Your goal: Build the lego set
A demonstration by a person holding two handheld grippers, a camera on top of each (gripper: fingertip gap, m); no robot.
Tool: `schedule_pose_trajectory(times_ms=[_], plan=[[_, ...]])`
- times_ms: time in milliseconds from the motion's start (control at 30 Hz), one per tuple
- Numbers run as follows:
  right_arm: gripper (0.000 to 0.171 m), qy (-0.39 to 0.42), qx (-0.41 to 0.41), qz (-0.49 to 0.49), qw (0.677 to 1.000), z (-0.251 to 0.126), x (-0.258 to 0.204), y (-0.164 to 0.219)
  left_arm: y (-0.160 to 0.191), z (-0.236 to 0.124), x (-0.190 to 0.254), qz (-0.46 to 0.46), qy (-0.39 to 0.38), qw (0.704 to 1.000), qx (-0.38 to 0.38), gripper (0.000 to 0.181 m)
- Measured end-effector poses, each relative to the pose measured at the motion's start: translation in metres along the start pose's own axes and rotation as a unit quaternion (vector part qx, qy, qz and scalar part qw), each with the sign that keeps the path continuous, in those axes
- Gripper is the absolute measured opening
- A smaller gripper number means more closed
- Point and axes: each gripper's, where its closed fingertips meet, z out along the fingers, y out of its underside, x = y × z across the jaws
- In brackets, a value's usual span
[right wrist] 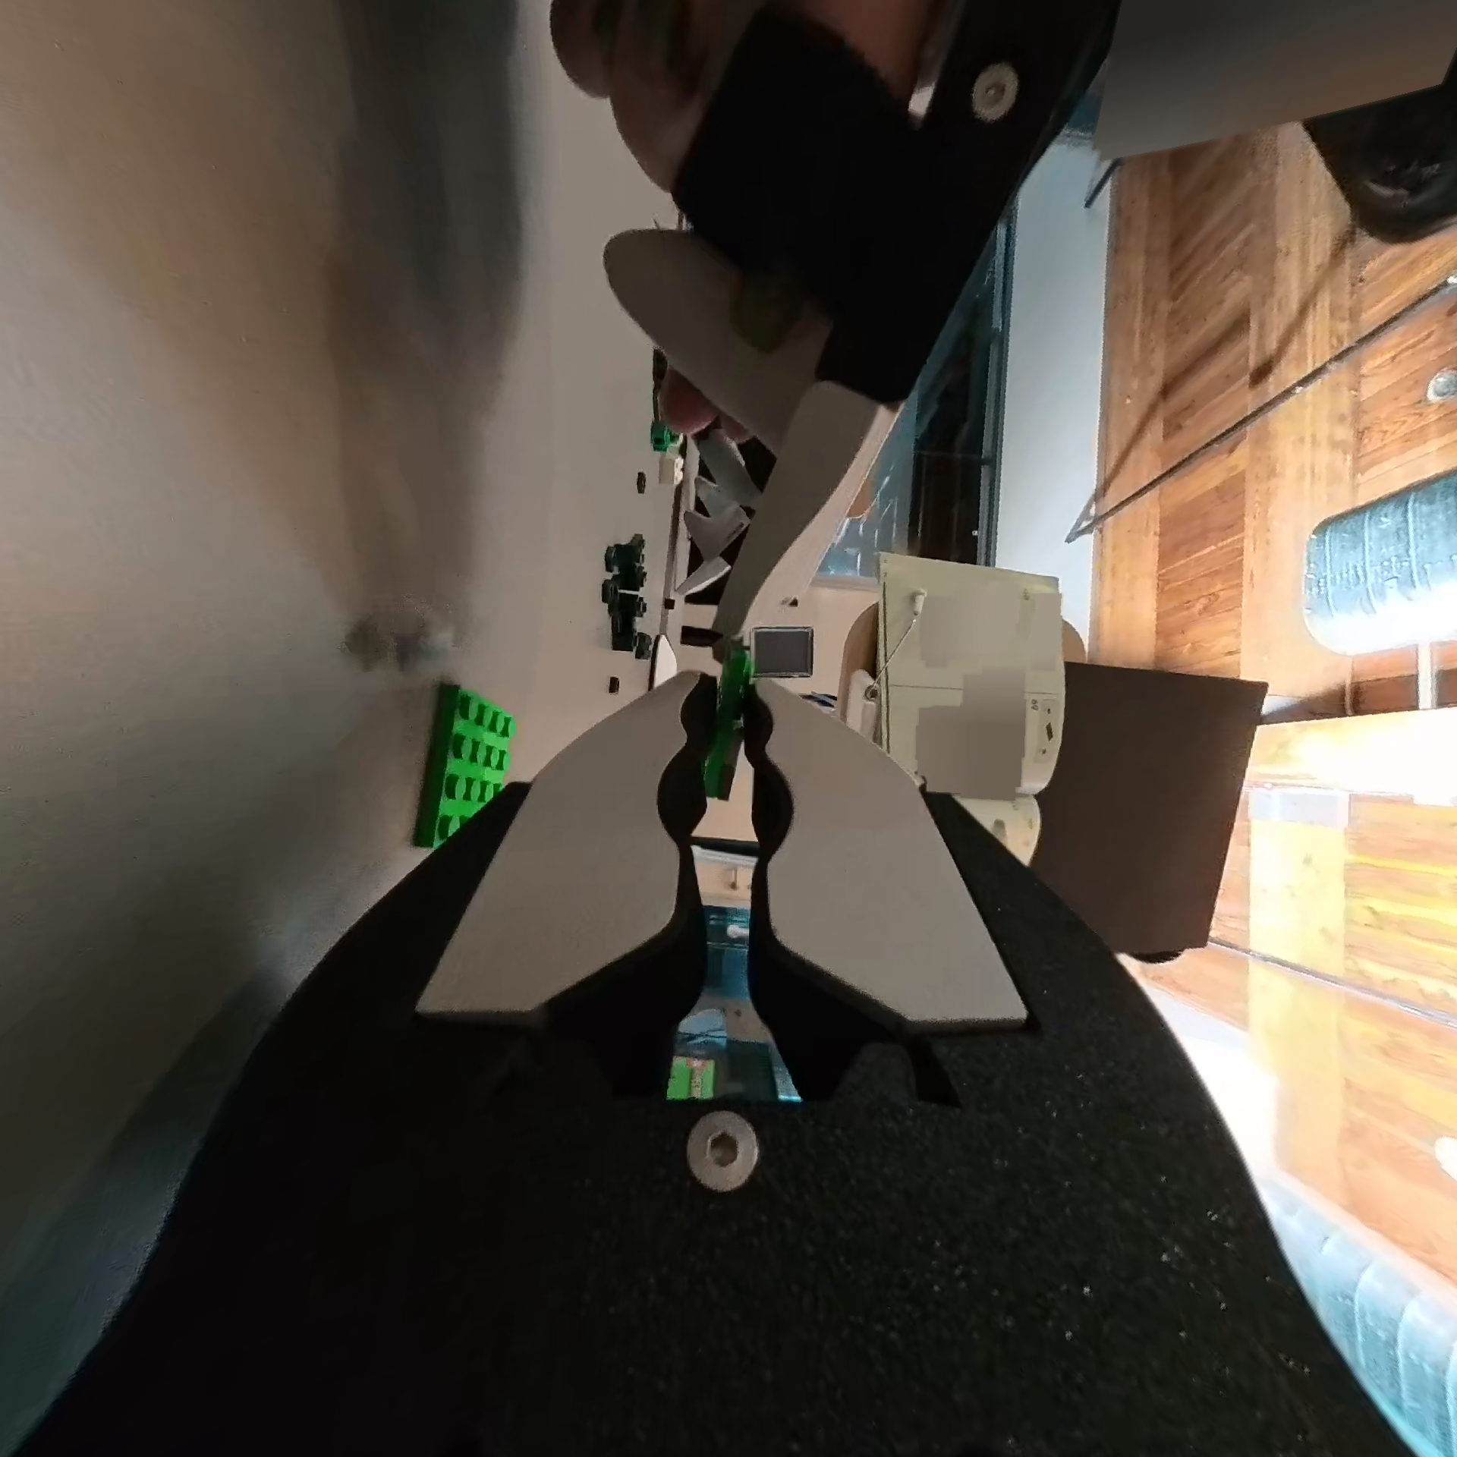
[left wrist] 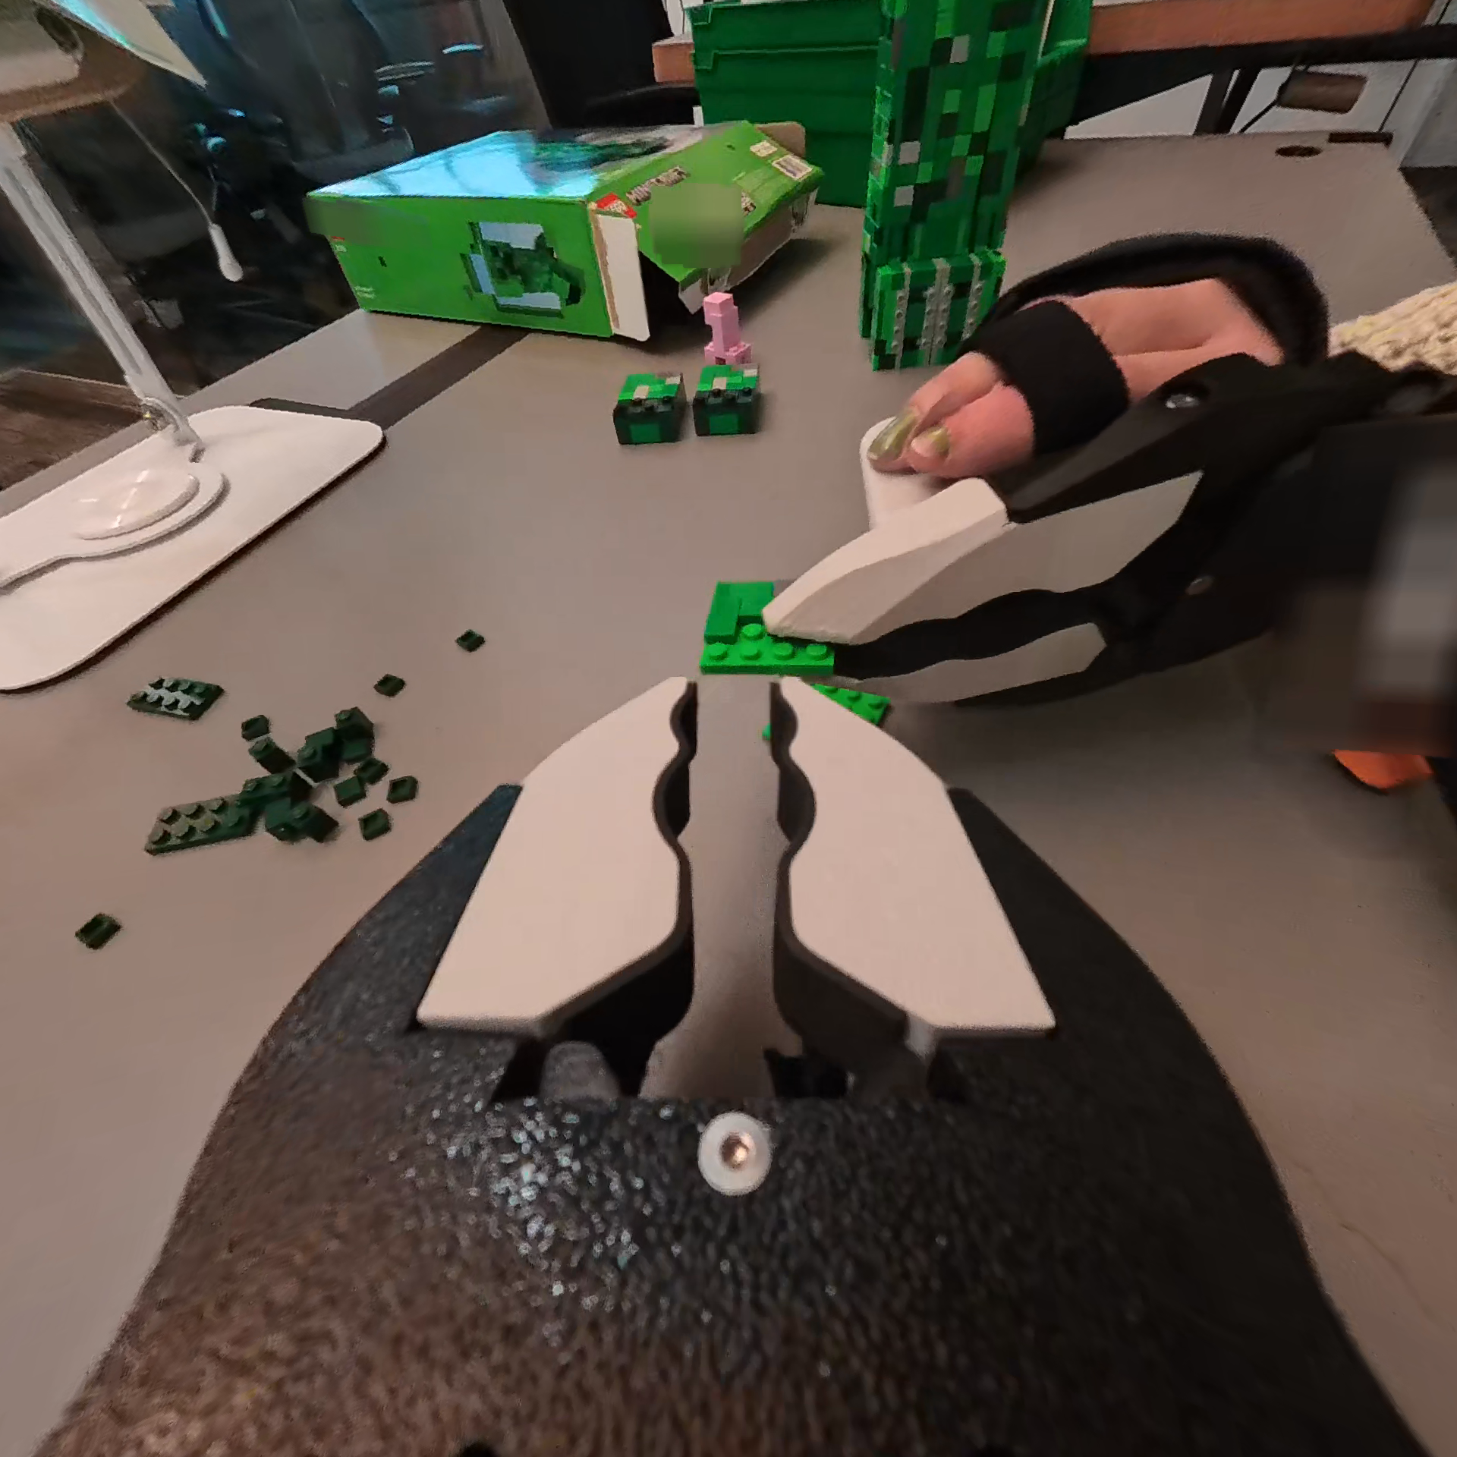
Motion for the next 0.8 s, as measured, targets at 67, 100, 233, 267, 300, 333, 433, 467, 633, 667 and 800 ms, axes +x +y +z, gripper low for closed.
schedule_pose_trajectory(times_ms=[67, 100, 233, 267, 300, 333, 433, 467, 633, 667, 800], plan=[[0.006, -0.004, -0.006, 0.004, 1.0, 0.001, -0.001, 0.003, -0.001, -0.001, -0.002, -0.013, 0.002, 1.0, 0.005, 0.018], [0.006, -0.008, -0.007, 0.004, 1.0, 0.001, -0.002, 0.004, -0.002, -0.002, -0.003, -0.018, 0.002, 1.0, 0.008, 0.018], [0.006, -0.036, -0.009, 0.007, 0.999, 0.002, -0.011, 0.009, -0.002, -0.002, -0.004, -0.022, -0.001, 1.0, 0.009, 0.021], [0.006, -0.035, -0.006, 0.009, 0.999, 0.001, -0.01, 0.008, -0.002, -0.001, -0.003, -0.02, 0.001, 1.0, 0.008, 0.024], [0.006, -0.025, -0.001, 0.013, 1.0, 0.0, -0.006, 0.007, -0.001, -0.001, -0.002, -0.018, 0.008, 1.0, 0.006, 0.03], [0.006, -0.012, 0.007, 0.016, 1.0, -0.001, 0.0, 0.005, -0.001, -0.001, 0.0, -0.02, 0.015, 1.0, 0.004, 0.035], [0.006, 0.015, 0.035, 0.009, 0.999, -0.005, 0.01, -0.004, -0.002, 0.001, 0.009, -0.041, 0.05, 0.998, 0.005, 0.051], [0.006, 0.021, 0.044, -0.001, 0.999, -0.006, 0.01, -0.007, -0.004, 0.0, 0.012, -0.052, 0.066, 0.996, 0.011, 0.054], [0.006, 0.039, 0.059, -0.014, 0.997, -0.009, 0.014, -0.014, -0.01, -0.002, 0.02, -0.065, 0.096, 0.993, 0.03, 0.043], [0.006, 0.039, 0.059, -0.013, 0.997, -0.009, 0.014, -0.014, -0.01, -0.002, 0.022, -0.058, 0.098, 0.993, 0.029, 0.039], [0.006, 0.037, 0.057, -0.012, 0.998, -0.008, 0.013, -0.014, -0.01, -0.003, 0.022, -0.043, 0.088, 0.995, 0.032, 0.035]])
